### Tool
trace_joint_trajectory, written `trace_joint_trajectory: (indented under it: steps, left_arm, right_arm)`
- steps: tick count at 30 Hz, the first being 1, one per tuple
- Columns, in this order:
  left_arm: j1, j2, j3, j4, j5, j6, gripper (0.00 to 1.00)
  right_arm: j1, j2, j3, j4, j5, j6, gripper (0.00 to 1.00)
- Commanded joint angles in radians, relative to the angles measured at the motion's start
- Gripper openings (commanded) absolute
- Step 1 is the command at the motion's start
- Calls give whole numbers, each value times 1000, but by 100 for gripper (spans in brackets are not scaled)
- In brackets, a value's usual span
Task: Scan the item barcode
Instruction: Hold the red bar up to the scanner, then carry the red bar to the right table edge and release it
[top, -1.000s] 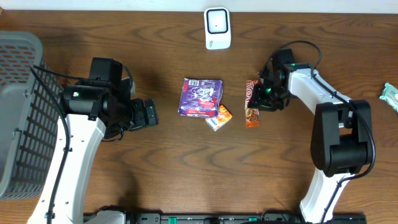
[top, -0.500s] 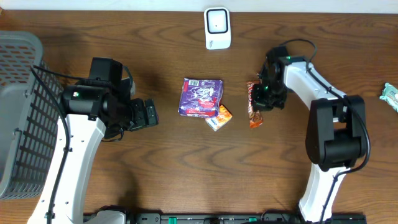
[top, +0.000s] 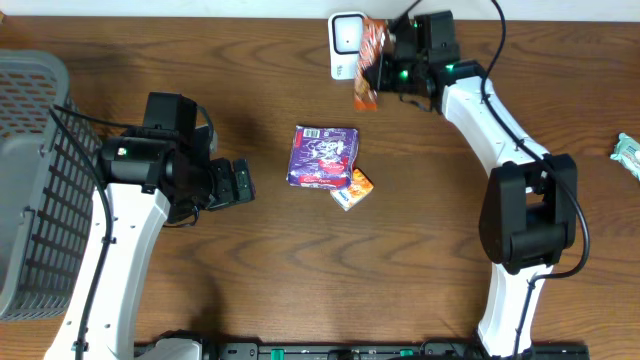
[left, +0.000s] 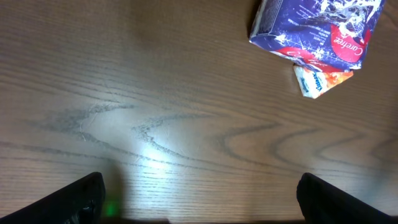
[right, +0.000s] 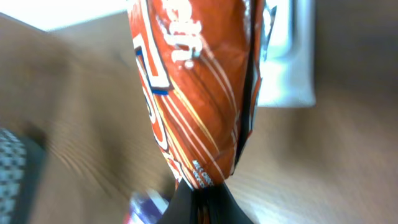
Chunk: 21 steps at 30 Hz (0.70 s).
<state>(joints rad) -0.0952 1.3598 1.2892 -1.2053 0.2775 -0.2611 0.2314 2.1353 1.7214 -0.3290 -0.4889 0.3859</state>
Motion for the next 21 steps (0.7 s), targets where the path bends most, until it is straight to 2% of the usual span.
trace_joint_trajectory:
  steps: [1,5,10,16,19,21]
  left_arm:
    - [2,-1,1,-5,-10,6,98]
    - [2,-1,1,-6,-10,6,98]
    - [2,-1,1,-5,-10,6,98]
    - [2,-1,1,-6,-10,6,98]
    - [2,-1,1,-6,-10,6,98]
    - [2,-1,1,-6,-10,6,98]
  right_arm:
    - [19,-3,16,126,-41,164,1]
    - [33,12,16,312,-31,249,1]
    - [43,63,16,437,-18,387,1]
    - [32,111,16,445,-44,438,1]
    - [7,95,29,435,-45,415,1]
    - [-22,74,54,340,-37,357,1]
